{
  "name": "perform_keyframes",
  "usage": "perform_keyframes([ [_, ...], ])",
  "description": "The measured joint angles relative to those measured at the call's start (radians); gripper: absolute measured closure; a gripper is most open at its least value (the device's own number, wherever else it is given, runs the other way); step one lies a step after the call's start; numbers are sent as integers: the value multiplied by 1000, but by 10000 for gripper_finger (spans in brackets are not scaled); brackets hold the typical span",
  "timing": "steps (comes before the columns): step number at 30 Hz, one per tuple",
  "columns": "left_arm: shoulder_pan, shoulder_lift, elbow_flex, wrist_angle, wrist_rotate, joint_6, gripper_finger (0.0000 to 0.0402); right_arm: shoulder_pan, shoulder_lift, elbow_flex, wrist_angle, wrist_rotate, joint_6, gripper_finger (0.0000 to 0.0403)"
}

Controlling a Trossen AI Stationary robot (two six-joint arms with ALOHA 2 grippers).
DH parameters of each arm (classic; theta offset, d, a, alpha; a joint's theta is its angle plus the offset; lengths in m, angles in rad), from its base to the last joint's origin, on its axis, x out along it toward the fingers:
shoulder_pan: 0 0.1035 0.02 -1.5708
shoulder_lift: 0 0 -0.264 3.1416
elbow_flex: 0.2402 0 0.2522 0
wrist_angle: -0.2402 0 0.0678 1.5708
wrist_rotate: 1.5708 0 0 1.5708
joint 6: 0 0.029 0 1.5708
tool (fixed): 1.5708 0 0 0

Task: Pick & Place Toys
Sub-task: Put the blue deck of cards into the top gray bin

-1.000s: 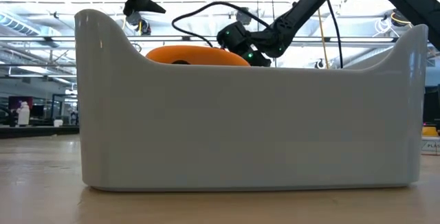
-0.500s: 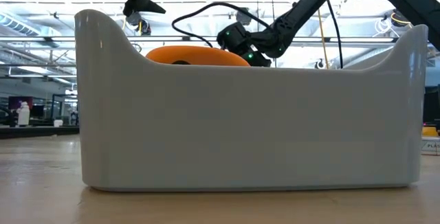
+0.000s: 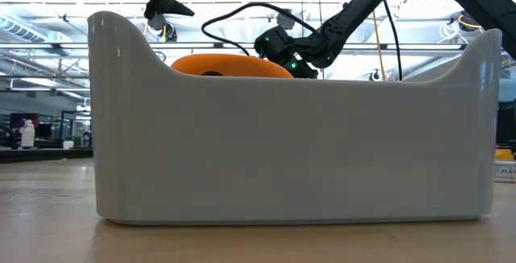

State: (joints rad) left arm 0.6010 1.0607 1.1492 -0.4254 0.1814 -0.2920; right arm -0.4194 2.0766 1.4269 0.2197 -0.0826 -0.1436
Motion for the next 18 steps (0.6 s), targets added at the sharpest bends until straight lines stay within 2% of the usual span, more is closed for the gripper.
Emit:
perform_keyframes([
  [6,0,0,0,0,0,-1,131,0,-6,0,72,2,6,262],
  [11,0,-1,0,-13,14,0,131,0,-45,0,83,1,89,261],
  [14,0,-17,0,-66,52,1,131,0,-73,0,69,2,143,261],
  [18,-10,-36,0,-190,55,2,131,0,-139,0,41,0,190,261],
])
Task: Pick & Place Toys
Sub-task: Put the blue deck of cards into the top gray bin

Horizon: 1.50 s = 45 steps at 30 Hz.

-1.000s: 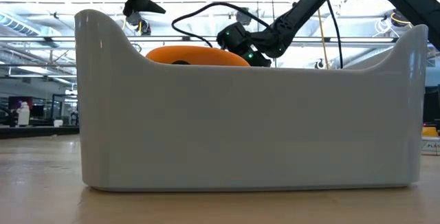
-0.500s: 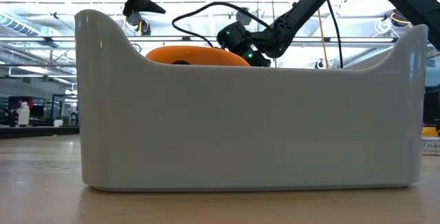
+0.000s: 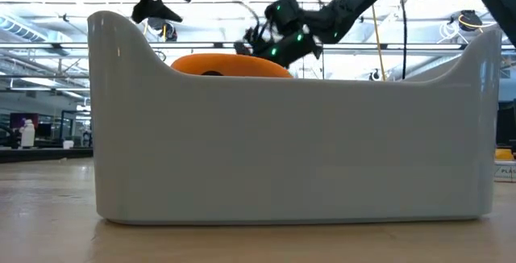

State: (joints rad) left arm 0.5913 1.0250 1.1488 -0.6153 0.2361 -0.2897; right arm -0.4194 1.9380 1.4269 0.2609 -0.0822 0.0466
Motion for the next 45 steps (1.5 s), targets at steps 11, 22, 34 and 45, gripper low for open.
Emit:
perform_keyframes([
  [11,-153,1,-77,-129,1,-4,131,9,-218,0,-265,0,-4,261],
  [22,-434,-41,-250,-142,-3,-269,131,117,-398,-63,-527,1,-2,261],
  [34,-918,-2,-274,-43,-311,-827,131,285,-514,-417,-183,2,210,261],
  [45,-1182,130,-272,160,-580,-1151,131,531,-713,-520,-404,176,304,275],
])
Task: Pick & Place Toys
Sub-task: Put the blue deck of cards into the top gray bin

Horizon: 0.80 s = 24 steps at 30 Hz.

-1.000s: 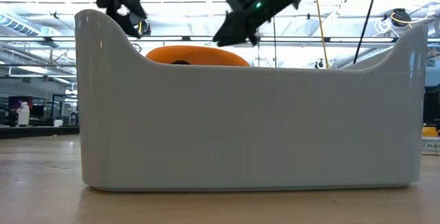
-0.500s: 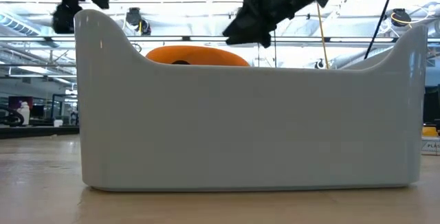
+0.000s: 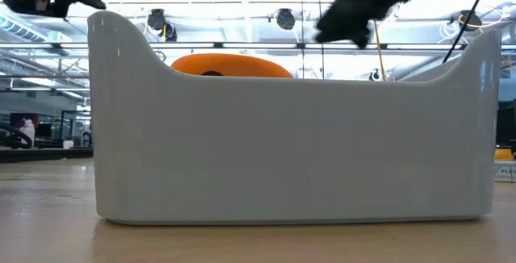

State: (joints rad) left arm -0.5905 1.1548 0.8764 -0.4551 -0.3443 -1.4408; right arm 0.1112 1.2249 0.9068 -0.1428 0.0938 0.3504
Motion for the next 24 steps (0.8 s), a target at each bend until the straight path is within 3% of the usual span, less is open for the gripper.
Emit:
perform_keyframes([
  [8,-39,142,0,61,-24,-84,131,195,-83,-1,-454,37,163,312],
  [14,-23,201,0,200,-25,-53,131,298,-85,-1,-634,14,190,318],
  [19,-25,211,0,256,-47,-26,131,344,-88,-2,-786,7,326,280],
  [24,-24,211,0,262,-59,-23,131,380,-89,-70,-744,-15,430,213],
])
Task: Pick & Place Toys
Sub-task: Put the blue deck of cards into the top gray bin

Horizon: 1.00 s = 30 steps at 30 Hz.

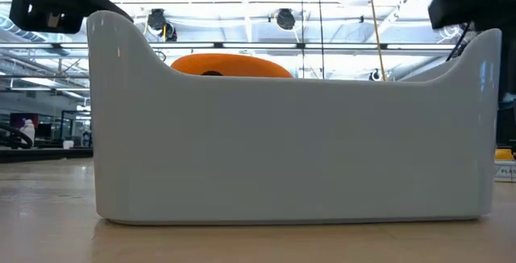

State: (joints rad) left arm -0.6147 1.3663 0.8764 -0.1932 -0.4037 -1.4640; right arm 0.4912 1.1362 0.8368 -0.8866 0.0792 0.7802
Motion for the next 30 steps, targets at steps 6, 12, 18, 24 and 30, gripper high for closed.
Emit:
perform_keyframes([
  [6,0,0,0,14,0,3,131,9,0,-136,105,-60,72,140],
  [12,0,0,0,26,2,3,131,6,0,-207,239,-83,93,93],
  [18,0,0,0,34,3,1,131,6,-2,-256,291,-80,64,70],
  [24,0,0,0,34,6,-5,131,2,-2,-284,289,-31,68,67],
  [30,0,0,0,34,6,-5,131,-2,0,-286,257,75,18,76],
])
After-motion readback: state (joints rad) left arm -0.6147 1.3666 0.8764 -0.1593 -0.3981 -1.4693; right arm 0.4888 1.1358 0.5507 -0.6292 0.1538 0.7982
